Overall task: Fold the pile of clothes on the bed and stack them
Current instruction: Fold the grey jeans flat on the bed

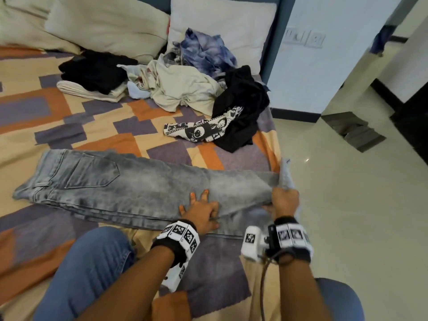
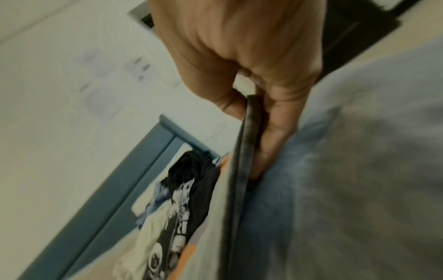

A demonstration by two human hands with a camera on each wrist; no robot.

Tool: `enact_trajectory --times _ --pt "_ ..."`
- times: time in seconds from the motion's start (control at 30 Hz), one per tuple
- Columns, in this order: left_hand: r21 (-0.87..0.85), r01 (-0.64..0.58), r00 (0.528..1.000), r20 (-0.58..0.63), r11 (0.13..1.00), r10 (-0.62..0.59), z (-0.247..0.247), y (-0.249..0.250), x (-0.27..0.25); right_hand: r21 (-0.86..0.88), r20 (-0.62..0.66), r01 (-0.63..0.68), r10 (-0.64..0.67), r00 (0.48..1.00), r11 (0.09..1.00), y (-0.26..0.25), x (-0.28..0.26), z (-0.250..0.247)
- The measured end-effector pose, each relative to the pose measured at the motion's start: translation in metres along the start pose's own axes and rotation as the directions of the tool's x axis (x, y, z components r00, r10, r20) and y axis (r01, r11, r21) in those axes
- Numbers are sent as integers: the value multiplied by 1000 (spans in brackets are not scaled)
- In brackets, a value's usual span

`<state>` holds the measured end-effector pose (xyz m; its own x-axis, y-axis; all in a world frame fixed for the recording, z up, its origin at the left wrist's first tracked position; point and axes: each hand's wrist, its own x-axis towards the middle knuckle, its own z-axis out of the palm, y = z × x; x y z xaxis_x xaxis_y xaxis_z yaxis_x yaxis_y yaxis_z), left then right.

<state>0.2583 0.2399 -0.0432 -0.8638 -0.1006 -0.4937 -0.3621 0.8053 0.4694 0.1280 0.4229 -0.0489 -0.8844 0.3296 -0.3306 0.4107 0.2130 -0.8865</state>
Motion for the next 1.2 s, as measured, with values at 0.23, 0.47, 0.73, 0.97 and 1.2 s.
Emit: enact_trajectory --times 0.23,0.47,0.73,0.97,1.2 --pt "162 -12 999 -43 987 19 11 0 -12 475 153 -183 124 980 861 41 -58 -27" --pt "209 -128 933 -307 970 190 -3 9 -38 324 113 -177 148 982 929 2 -9 -13" --pt "274 -62 885 -430 960 180 23 1 -31 696 261 -183 -7 965 695 -21 -2 -37" --pt "250 -47 878 -452 967 159 29 -2 -30 647 200 -205 96 975 734 39 -38 -33" --pt "298 48 904 -420 953 86 5 3 -30 466 56 -173 166 985 867 6 0 -40"
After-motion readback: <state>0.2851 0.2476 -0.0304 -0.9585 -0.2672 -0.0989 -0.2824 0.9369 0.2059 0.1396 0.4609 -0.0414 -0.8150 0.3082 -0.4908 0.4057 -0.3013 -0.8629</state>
